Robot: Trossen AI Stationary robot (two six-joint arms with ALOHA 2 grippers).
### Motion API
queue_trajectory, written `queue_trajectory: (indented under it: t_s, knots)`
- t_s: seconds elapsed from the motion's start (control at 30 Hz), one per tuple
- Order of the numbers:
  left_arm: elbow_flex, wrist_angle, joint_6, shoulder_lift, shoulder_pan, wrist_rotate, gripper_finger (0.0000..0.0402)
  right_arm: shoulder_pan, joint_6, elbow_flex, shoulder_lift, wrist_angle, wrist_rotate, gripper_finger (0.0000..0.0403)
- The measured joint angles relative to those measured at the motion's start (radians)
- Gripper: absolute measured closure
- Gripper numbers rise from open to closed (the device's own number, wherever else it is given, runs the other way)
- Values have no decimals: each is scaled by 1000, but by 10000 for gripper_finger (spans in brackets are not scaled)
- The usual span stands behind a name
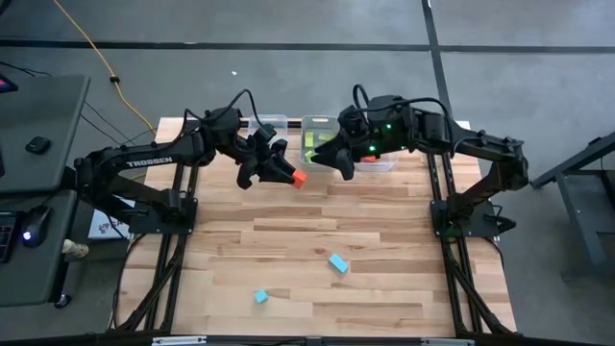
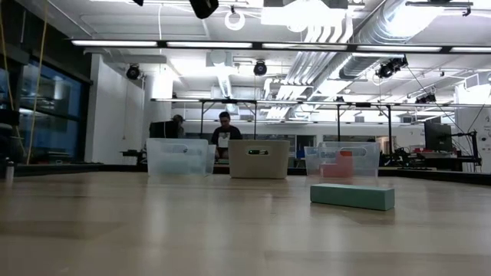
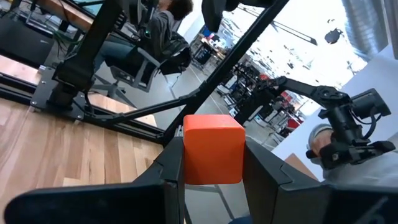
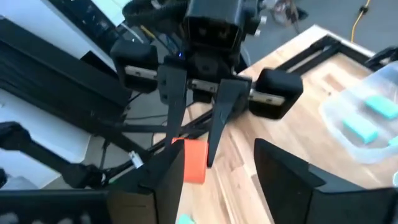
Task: Sort & place blocks by color
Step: Put the orange block into the right transparent bin
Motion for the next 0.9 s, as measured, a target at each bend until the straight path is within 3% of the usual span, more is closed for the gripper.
queue_trajectory:
  t_s: [0.33, 0.9]
  knots:
    - [0, 0, -12, 0, 0, -132, 323, -17, -4, -1, 7, -38, -84, 159]
    - [1, 12, -1, 0, -2, -220, 323, -17, 39, -1, 33, -42, -68, 155]
